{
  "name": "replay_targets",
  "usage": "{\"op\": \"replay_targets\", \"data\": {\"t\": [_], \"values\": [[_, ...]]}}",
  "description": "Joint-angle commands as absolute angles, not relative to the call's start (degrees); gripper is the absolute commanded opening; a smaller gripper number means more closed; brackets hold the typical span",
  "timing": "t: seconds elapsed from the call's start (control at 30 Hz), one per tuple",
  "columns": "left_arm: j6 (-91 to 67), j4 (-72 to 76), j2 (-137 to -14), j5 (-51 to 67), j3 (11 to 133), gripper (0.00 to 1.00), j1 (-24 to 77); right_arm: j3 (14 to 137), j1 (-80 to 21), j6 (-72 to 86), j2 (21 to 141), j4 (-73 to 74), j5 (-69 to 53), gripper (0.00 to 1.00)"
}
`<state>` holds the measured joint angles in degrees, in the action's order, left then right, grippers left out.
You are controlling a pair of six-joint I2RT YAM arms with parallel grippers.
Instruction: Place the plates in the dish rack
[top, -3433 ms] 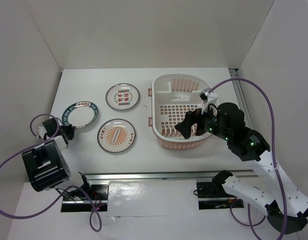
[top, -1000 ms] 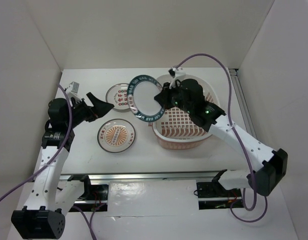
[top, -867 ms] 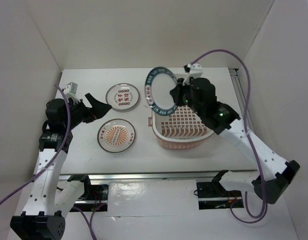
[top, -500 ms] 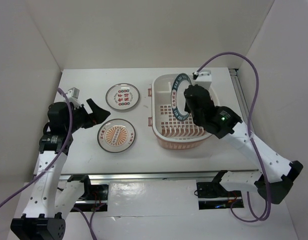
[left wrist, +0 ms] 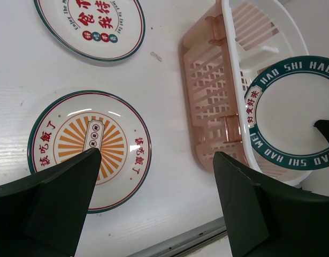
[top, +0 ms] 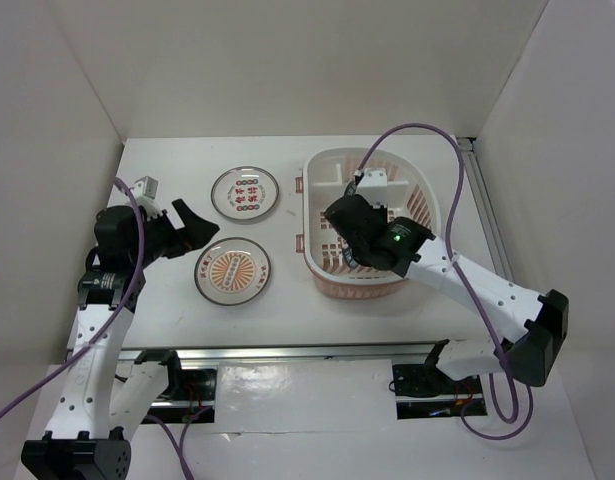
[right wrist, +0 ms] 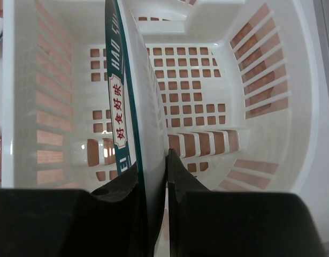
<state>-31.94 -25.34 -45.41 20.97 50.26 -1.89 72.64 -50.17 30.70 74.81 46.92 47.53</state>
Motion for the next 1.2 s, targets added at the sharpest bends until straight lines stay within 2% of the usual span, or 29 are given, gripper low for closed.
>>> {"op": "replay_targets", "data": {"t": [0.0, 0.57, 1.17], "values": [[-30.9, -24.1, -44.1, 20.1, 50.5, 1.00, -1.8, 73.5, -50.5, 34.9, 76.0, 47.6, 52.1, 0.00], [-30.9, -24.6, -44.1, 20.1, 50.5, 1.00, -1.8, 73.5, -52.8, 41.5, 79.7, 54.0, 55.4, 0.00], [-30.9, -25.1, -43.6, 19.1, 50.5, 1.00, -1.8, 71.4, -52.8, 40.9, 81.5, 50.9, 53.1, 0.00]]}}
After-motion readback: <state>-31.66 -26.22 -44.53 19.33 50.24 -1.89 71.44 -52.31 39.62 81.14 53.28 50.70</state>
